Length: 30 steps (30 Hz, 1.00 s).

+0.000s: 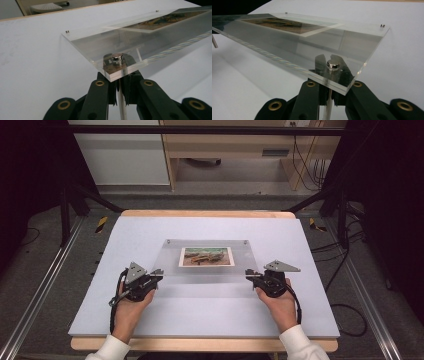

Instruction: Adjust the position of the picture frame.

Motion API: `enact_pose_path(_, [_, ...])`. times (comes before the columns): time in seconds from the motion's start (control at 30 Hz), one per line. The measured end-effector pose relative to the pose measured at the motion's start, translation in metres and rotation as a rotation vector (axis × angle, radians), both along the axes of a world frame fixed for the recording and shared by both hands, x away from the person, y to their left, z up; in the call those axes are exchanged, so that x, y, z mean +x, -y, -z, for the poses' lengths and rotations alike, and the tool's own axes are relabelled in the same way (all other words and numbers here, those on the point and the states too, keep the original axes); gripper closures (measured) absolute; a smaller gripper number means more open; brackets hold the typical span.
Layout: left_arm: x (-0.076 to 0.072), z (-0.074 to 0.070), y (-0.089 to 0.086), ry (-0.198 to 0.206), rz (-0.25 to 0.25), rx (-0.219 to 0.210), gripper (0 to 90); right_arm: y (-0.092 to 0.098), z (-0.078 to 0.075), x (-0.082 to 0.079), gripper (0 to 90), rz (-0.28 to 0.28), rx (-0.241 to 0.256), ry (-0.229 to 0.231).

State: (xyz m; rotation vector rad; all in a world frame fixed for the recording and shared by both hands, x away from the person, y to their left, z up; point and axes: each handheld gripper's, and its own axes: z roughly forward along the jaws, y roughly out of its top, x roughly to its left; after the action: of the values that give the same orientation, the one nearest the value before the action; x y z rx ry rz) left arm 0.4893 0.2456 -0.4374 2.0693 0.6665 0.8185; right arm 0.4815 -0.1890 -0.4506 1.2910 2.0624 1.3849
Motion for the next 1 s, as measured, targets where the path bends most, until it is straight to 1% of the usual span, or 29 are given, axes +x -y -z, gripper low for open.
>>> enact_pose_path(0.1, [0.0,0.005,0.0,-0.01,0.014,0.021,82.2,0.0,0.004,-0.002,84.6,-0.001,-0.009,-0.012])
enact_pose_path(0.17, [0.0,0.008,0.0,-0.028,0.018,0.03,82.3,-0.001,0.008,-0.003,84.7,-0.004,-0.013,-0.028])
enact_pose_path(0.2, [0.0,0.008,0.0,-0.028,0.018,0.03,82.3,-0.001,0.008,-0.003,84.7,-0.004,-0.013,-0.028])
enact_pose_path(0.23, [0.002,0.011,0.0,-0.039,0.026,0.044,82.2,-0.001,0.012,-0.004,84.6,-0.008,-0.027,-0.043])
enact_pose_path(0.27, [0.003,0.012,-0.001,-0.041,0.032,0.053,82.1,-0.001,0.013,-0.005,84.6,-0.01,-0.033,-0.049])
enact_pose_path(0.33, [0.004,0.012,-0.001,-0.042,0.034,0.056,82.0,-0.001,0.014,-0.005,84.6,-0.011,-0.037,-0.053])
enact_pose_path(0.4, [0.005,0.013,-0.002,-0.04,0.034,0.063,82.0,-0.003,0.015,-0.006,84.7,-0.011,-0.042,-0.067])
enact_pose_path(0.43, [0.006,0.014,-0.003,-0.042,0.033,0.065,82.0,-0.003,0.015,-0.005,84.7,-0.014,-0.05,-0.062])
enact_pose_path(0.57, [0.005,0.016,-0.003,-0.05,0.023,0.054,82.2,-0.004,0.016,-0.005,84.6,-0.018,-0.056,-0.066])
enact_pose_path(0.63, [0.004,0.018,-0.002,-0.058,0.012,0.045,82.3,-0.005,0.017,-0.006,84.6,-0.016,-0.062,-0.077])
enact_pose_path(0.73, [0.004,0.019,-0.002,-0.06,0.016,0.046,82.3,-0.005,0.017,-0.006,84.6,-0.016,-0.065,-0.078])
enact_pose_path(0.87, [0.005,0.021,-0.001,-0.074,0.02,0.051,82.1,-0.005,0.018,-0.005,84.4,-0.008,-0.076,-0.09])
enact_pose_path(0.93, [0.006,0.022,0.0,-0.08,0.032,0.069,81.9,-0.004,0.02,-0.005,84.4,-0.012,-0.086,-0.088])
enact_pose_path(0.97, [0.008,0.021,-0.001,-0.076,0.05,0.088,81.8,-0.005,0.021,-0.005,84.3,-0.009,-0.092,-0.094])
enact_pose_path(1.0, [0.008,0.021,-0.002,-0.074,0.054,0.096,81.8,-0.005,0.021,-0.005,84.3,-0.011,-0.095,-0.091])
